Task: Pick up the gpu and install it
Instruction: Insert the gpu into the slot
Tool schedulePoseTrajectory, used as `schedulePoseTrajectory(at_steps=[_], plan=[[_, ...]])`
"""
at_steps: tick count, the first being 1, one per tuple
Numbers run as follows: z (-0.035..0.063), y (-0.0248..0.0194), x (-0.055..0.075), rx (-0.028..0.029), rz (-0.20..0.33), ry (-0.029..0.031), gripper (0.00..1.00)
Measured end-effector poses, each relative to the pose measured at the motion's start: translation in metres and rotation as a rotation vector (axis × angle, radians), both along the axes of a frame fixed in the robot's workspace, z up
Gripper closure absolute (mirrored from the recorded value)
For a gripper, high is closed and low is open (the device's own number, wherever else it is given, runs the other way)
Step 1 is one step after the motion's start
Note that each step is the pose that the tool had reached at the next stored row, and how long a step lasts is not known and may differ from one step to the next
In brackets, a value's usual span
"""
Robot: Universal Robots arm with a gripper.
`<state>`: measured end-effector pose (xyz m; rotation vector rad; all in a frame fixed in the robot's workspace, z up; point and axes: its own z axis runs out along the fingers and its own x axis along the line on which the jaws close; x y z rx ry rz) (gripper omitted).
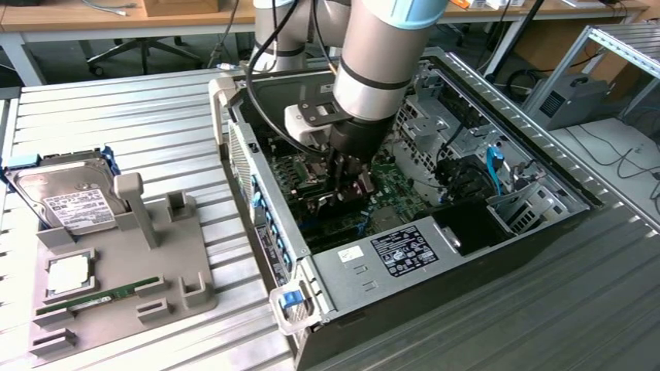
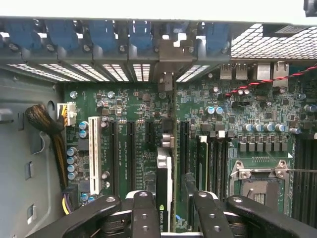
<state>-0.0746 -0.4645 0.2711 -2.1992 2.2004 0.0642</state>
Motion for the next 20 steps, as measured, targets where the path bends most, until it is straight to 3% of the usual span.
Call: schedulePoseTrajectory(at_steps=[2,15,18,20], plan=[[0.0000,-0.0020,-0.0001,0.0000,0.000,0.0000,0.66],[0.0000,-0.0020,-0.0001,0.0000,0.000,0.0000,0.66],[0.0000,-0.0020,-0.0001,-0.0002,0.000,0.0000,0.67],[0.0000,-0.0020,-0.0001,-0.0002,0.000,0.0000,0.75]])
